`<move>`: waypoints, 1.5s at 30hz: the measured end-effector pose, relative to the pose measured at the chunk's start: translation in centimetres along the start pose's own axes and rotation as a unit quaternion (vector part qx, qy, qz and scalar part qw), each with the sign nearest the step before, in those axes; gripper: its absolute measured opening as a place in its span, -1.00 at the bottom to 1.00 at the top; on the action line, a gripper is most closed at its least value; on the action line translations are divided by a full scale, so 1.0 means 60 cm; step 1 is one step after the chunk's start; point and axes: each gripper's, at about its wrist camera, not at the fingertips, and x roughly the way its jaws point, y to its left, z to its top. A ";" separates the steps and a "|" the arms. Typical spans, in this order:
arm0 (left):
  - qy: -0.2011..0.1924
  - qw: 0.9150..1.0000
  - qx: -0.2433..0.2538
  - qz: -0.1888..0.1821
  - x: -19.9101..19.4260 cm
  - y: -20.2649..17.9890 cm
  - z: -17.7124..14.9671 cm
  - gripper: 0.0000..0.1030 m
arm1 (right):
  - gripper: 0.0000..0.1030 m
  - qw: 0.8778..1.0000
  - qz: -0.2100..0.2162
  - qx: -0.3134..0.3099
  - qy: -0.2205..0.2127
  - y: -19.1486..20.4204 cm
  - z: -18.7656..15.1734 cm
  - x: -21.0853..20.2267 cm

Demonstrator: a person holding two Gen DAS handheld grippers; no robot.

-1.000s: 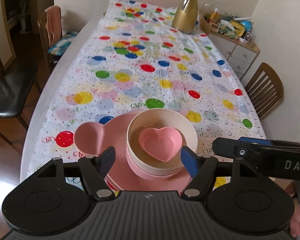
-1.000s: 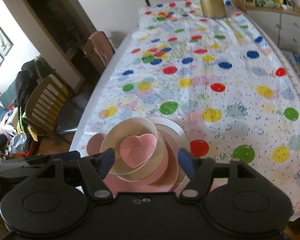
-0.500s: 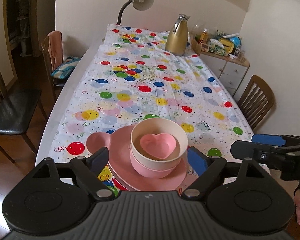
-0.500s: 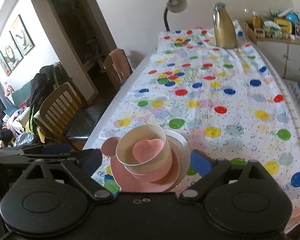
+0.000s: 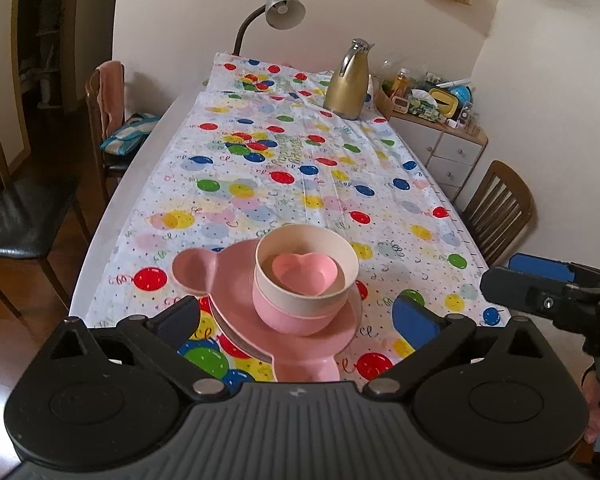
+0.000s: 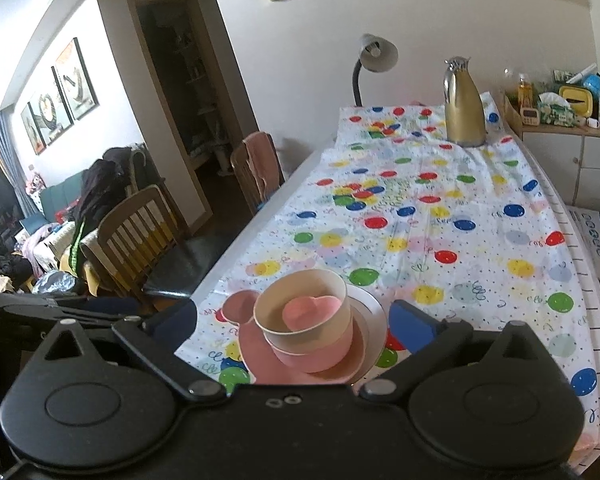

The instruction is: Organize plates and bowls

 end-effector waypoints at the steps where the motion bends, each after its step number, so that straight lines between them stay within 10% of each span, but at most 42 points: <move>1: 0.000 1.000 -0.004 0.000 -0.004 0.001 -0.001 1.00 | 0.99 1.000 -0.001 0.002 -0.001 0.000 0.000 -0.004; 45: 0.014 0.999 -0.010 0.038 0.022 -0.061 0.007 1.00 | 0.99 1.000 0.018 0.013 0.015 -0.040 0.010 -0.003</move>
